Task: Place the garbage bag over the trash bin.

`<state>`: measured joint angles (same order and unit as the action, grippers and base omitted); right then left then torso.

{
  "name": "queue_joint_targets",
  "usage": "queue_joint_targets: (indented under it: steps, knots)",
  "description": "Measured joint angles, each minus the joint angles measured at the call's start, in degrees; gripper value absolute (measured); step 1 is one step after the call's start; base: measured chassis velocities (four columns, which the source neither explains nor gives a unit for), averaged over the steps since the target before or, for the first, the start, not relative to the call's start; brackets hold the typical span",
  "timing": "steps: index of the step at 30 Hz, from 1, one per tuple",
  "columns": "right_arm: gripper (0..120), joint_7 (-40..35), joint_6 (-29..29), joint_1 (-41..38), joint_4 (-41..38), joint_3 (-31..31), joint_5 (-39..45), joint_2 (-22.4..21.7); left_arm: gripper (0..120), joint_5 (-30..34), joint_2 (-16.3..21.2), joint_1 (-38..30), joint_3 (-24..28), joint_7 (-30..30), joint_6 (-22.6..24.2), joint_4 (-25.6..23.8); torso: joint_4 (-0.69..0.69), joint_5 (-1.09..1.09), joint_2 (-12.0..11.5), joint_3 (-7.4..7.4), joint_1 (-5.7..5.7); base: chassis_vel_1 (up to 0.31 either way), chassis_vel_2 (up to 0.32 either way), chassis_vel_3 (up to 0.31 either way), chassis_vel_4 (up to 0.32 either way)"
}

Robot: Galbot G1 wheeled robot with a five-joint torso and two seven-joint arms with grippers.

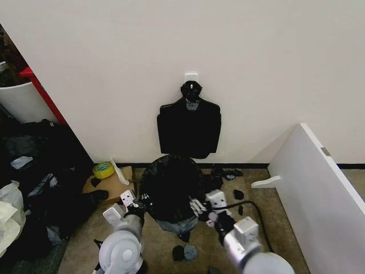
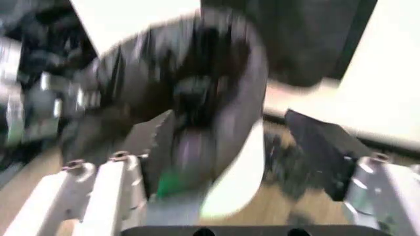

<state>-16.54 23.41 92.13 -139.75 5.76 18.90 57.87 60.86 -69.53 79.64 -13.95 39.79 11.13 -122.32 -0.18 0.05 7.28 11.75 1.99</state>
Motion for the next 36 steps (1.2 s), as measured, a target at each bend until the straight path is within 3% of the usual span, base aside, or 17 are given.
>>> queue_joint_targets:
  steps: [6, 11, 18, 27, 36]
  knots:
    - [86, 4.13, -4.62, 8.07, 1.98, 1.69, 1.84, -1.40, 2, 3.04, 0.68, 0.06, -0.45, 0.72, 0.14, -1.29, -0.01, -0.01, 0.01, 0.00, 0.00, 0.000, 0.000, 0.000, 0.000]
    - [100, 4.88, -5.51, 6.17, 3.50, -0.33, 4.84, 0.27, 2, 4.49, 0.86, 0.67, -0.46, 0.97, 0.40, -2.56, 0.00, -0.01, 0.01, 0.00, 0.00, 0.000, 0.000, 0.000, 0.000]
    - [100, 4.63, -5.58, 3.17, 7.19, -2.18, 4.27, 1.55, 2, 4.92, 1.06, 1.08, -0.44, 1.06, 0.51, -3.68, 0.00, -0.01, 0.01, 0.01, 0.00, 0.000, 0.000, 0.000, 0.000]
    - [100, 3.88, -7.20, -3.11, 18.01, -3.07, 1.47, 3.14, 2, 6.50, 1.31, 1.85, -0.70, 1.26, 1.33, -5.78, 0.00, -0.01, 0.01, 0.01, 0.00, 0.000, 0.000, 0.000, 0.000]
    - [100, 3.44, -7.70, -1.33, 16.81, -2.34, 0.87, 2.23, 1, 6.42, 1.34, 1.90, -1.54, 1.42, 1.29, -5.86, -0.01, -0.01, 0.01, 0.01, 0.00, 0.000, 0.000, 0.000, 0.000]
